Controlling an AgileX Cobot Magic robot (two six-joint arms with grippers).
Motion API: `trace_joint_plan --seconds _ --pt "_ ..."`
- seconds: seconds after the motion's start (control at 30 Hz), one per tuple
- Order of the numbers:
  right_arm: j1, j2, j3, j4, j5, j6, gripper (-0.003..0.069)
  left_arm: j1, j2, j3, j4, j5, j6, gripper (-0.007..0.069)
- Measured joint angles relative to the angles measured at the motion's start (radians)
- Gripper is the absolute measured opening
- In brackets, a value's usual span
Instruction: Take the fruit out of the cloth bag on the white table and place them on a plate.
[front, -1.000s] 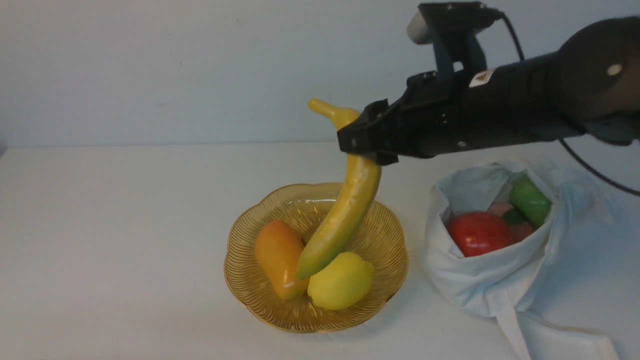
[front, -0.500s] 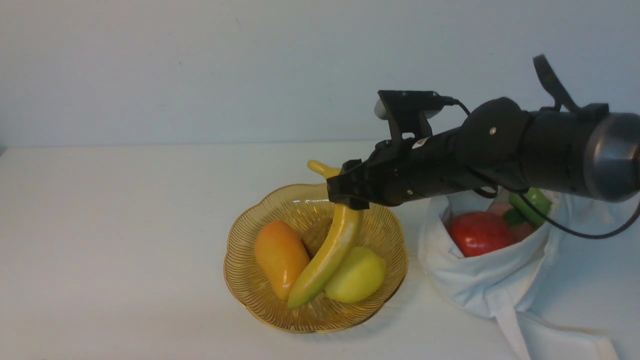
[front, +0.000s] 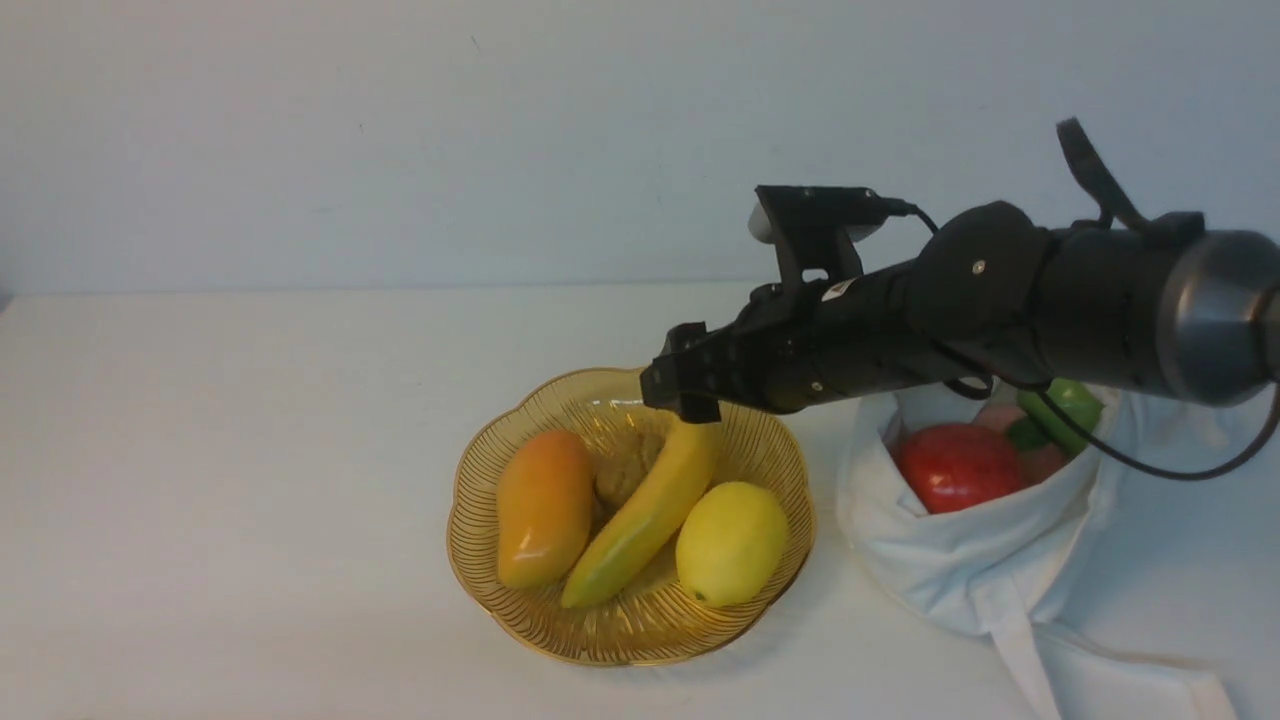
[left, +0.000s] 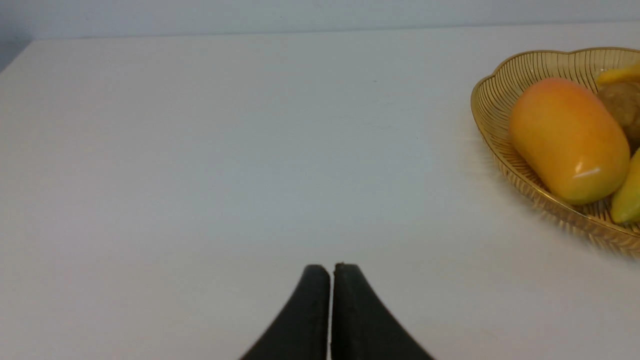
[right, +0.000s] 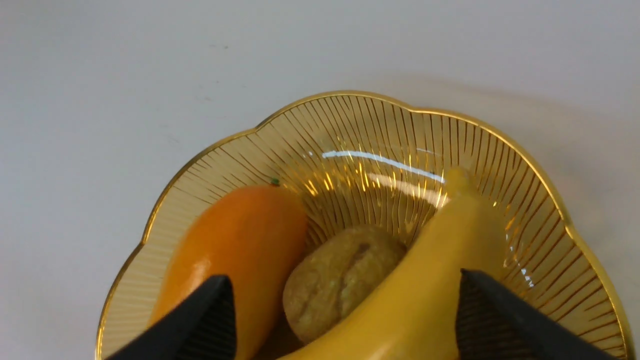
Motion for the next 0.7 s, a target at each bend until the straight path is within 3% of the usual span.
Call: trace_joint_plan --seconds 0.23,0.37,0.47,0.63,0.7 --pt "0.000 -0.145 0.000 -0.140 0.040 0.020 0.0542 0.000 0.000 0.000 0.000 0.000 0.000 -0.0008" --pt "0.000 -0.283 0.000 -0.242 0.077 0.076 0.0504 0.000 0.000 0.000 0.000 0.000 0.000 -0.0008" --pt "0.000 -0.461 0.000 -0.366 0.125 0.171 0.0414 0.000 0.000 0.000 0.000 0.000 0.000 -0.0008" --pt "0.000 -0.721 0.000 -0.581 0.227 0.348 0.0160 0.000 0.000 0.000 0.000 0.000 0.000 -0.0008" --pt "0.000 -0.769 0.000 -0.626 0.253 0.388 0.0104 0.000 0.000 0.000 0.000 0.000 0.000 -0.0008"
